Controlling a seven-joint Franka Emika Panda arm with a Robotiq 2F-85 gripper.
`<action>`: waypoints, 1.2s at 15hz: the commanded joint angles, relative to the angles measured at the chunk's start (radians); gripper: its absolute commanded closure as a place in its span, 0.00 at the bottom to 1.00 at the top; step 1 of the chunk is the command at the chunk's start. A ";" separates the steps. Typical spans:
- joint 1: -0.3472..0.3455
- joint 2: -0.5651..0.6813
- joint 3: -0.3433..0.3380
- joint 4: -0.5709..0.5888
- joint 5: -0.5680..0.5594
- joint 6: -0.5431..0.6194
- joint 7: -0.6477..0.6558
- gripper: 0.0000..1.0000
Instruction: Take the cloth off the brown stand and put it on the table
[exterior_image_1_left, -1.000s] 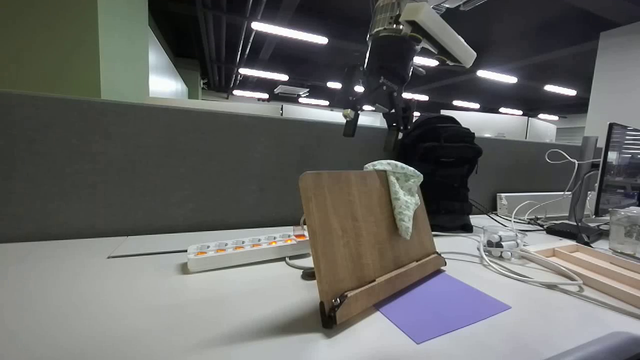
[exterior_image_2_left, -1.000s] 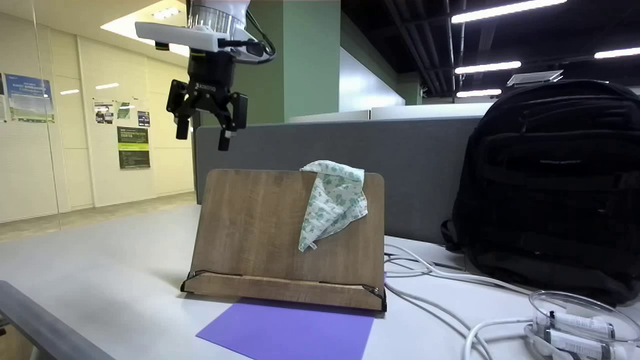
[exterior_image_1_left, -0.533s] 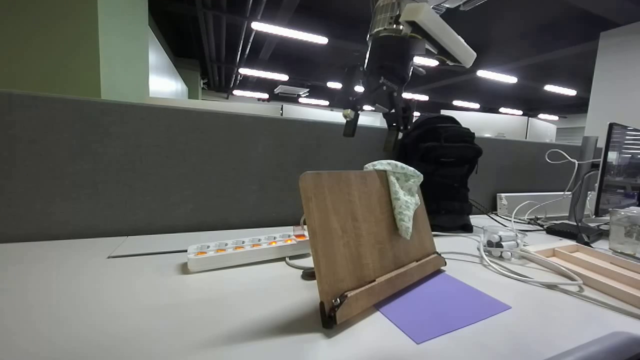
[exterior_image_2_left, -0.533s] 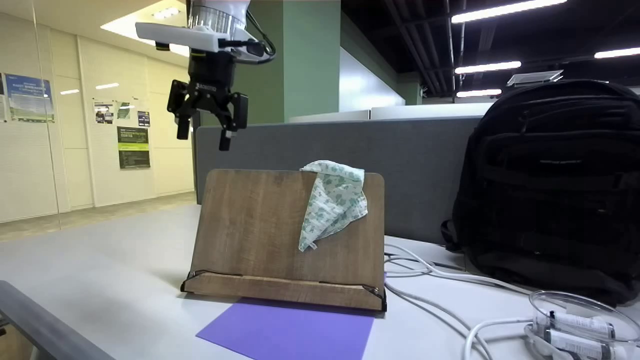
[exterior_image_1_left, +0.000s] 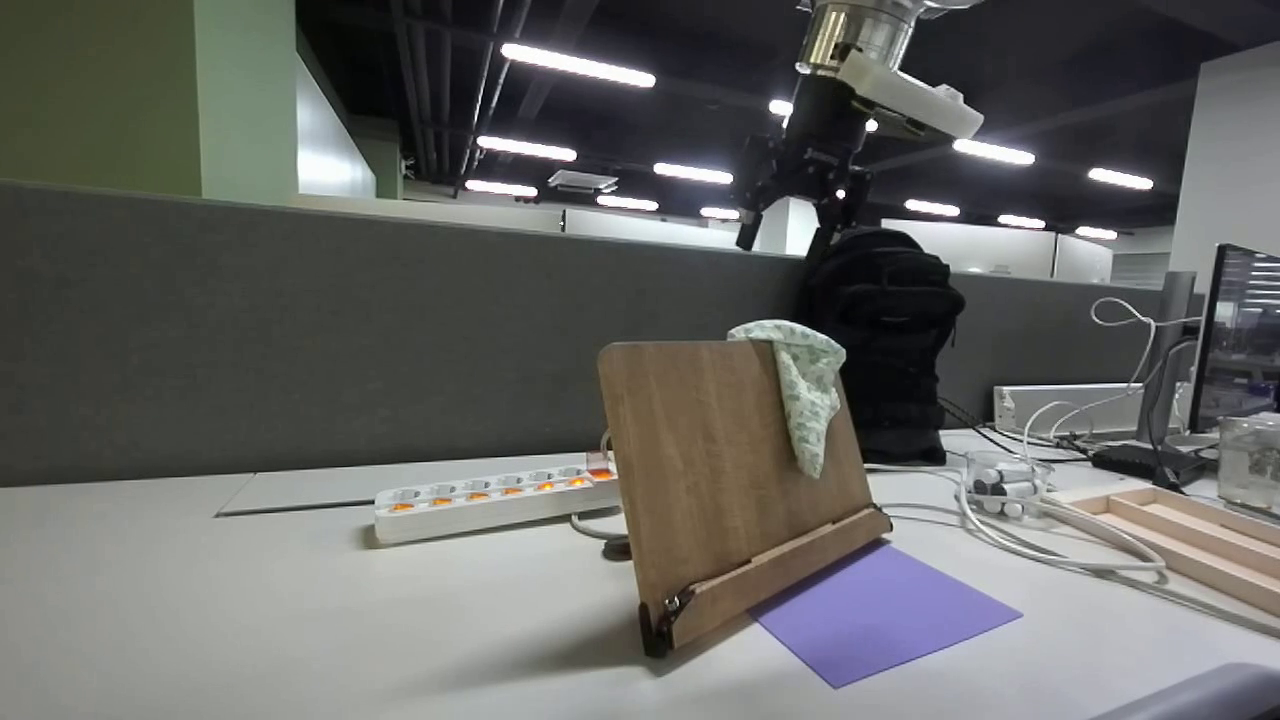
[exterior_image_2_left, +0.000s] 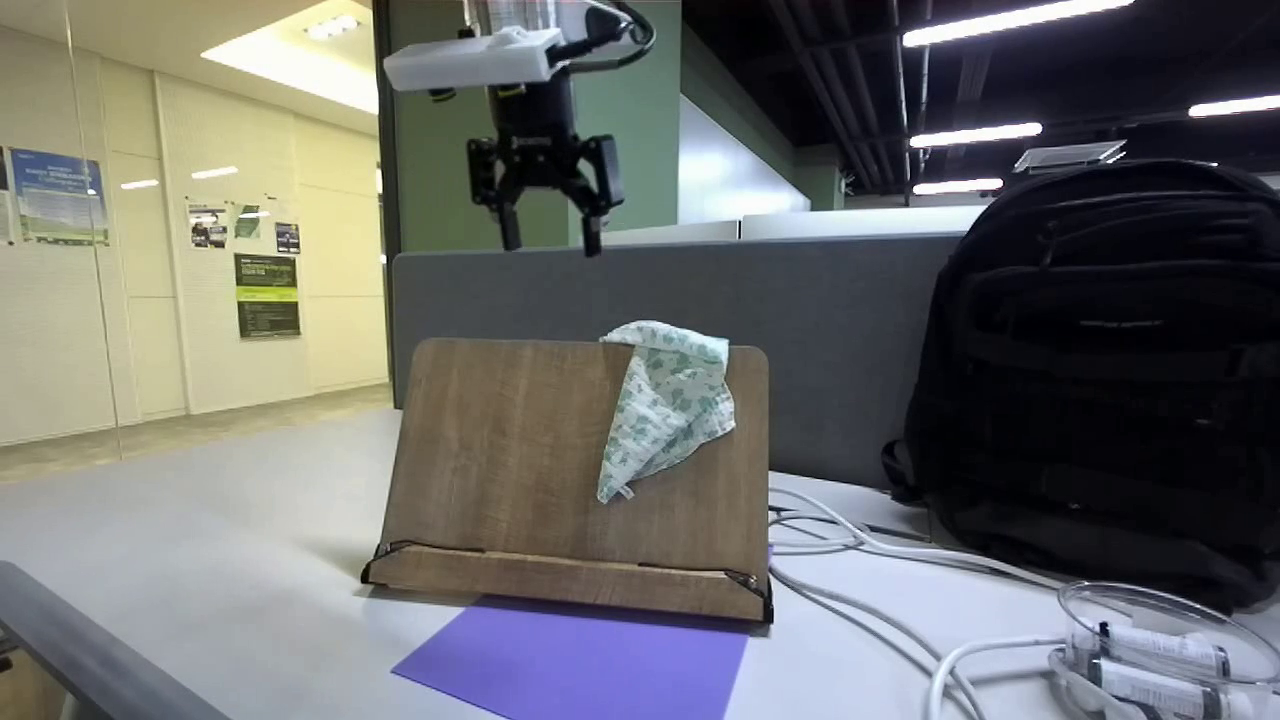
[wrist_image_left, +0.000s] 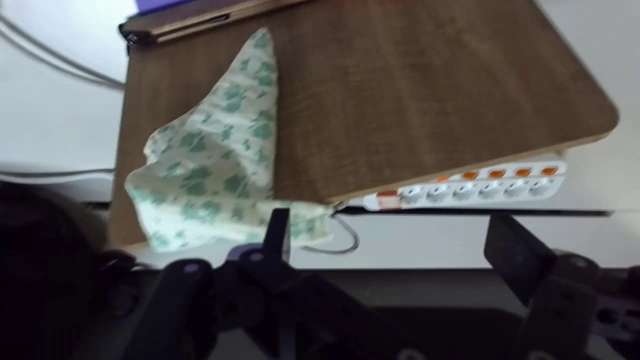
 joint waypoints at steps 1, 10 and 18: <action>-0.061 0.026 -0.033 0.028 -0.060 0.121 0.051 0.00; -0.124 0.127 -0.041 0.127 -0.284 -0.024 0.026 0.00; -0.081 0.265 -0.033 0.281 -0.327 -0.009 -0.146 0.00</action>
